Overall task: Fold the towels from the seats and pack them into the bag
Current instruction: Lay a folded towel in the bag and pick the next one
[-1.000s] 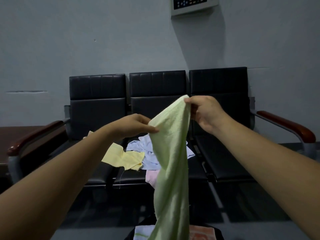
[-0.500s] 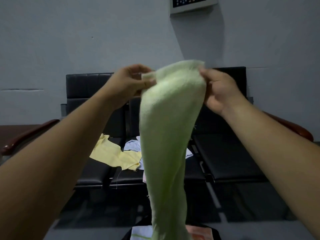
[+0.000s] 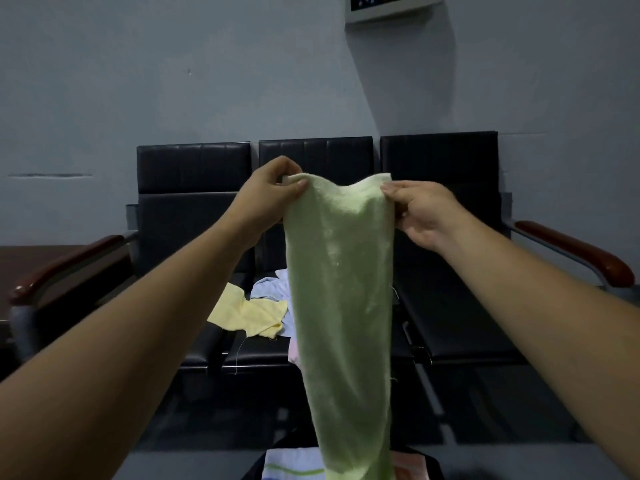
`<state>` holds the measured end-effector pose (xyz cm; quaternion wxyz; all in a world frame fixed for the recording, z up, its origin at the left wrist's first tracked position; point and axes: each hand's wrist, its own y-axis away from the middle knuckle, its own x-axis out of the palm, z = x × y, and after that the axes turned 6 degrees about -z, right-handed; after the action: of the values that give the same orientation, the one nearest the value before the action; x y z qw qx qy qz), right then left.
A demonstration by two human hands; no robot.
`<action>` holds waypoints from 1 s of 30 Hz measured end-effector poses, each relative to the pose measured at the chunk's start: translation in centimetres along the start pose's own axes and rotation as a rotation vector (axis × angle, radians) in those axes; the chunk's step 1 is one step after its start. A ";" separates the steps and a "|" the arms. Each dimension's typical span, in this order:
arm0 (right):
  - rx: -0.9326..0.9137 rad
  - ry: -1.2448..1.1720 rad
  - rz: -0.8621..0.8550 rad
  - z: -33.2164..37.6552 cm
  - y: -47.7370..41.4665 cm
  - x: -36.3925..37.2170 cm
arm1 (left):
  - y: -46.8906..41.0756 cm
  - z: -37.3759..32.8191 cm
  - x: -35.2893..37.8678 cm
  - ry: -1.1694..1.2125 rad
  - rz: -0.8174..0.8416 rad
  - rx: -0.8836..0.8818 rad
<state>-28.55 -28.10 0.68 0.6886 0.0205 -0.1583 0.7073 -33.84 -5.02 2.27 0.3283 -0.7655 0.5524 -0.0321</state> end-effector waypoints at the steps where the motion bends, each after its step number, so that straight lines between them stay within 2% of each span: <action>1: -0.010 -0.015 0.057 0.0 0.2 0.1 | 0.1 0.1 0.2 -0.013 0.005 -0.009; 6: 0.063 0.035 0.423 -1.5 1.7 1.2 | 0.7 0.0 1.1 0.062 0.080 -0.051; 9: 0.106 0.136 0.501 -2.4 2.2 2.2 | 0.8 0.4 1.2 0.035 0.095 -0.042; 10: 0.104 0.127 0.487 -2.5 2.2 2.5 | 0.9 0.7 1.2 0.055 0.078 -0.055; 12: 0.112 0.019 0.432 -2.2 2.1 3.1 | 1.1 1.4 1.0 0.249 0.079 -0.153; 14: 0.152 -0.129 0.354 -1.4 1.9 3.5 | 1.6 2.3 0.8 0.459 0.239 -0.283; 15: 0.165 -0.183 0.320 -0.9 1.7 3.7 | 2.0 3.1 0.9 0.439 0.347 -0.312; 17: 0.156 -0.244 0.271 -0.1 1.4 3.6 | 3.2 5.0 1.5 0.203 0.513 -0.291; 19: 0.129 -0.263 0.249 0.3 1.2 3.1 | 4.4 6.9 2.4 0.026 0.596 -0.269; 22: 0.122 -0.212 0.248 0.1 1.1 2.4 | 5.7 9.0 3.4 0.035 0.658 -0.322; 24: 0.150 -0.178 0.205 -0.2 1.0 2.1 | 6.4 9.2 3.9 0.144 0.665 -0.376; 27: 0.199 -0.093 0.060 -1.2 0.6 1.4 | 7.7 8.3 4.9 0.500 0.615 -0.533; 30: 0.367 -0.037 -0.018 -2.9 0.2 0.2 | 7.8 7.0 5.5 0.734 0.568 -0.582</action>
<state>-28.22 -27.19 -2.07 0.6767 0.1603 -0.0387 0.7176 -35.23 -7.88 -9.09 -0.1154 -0.5840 0.8018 -0.0532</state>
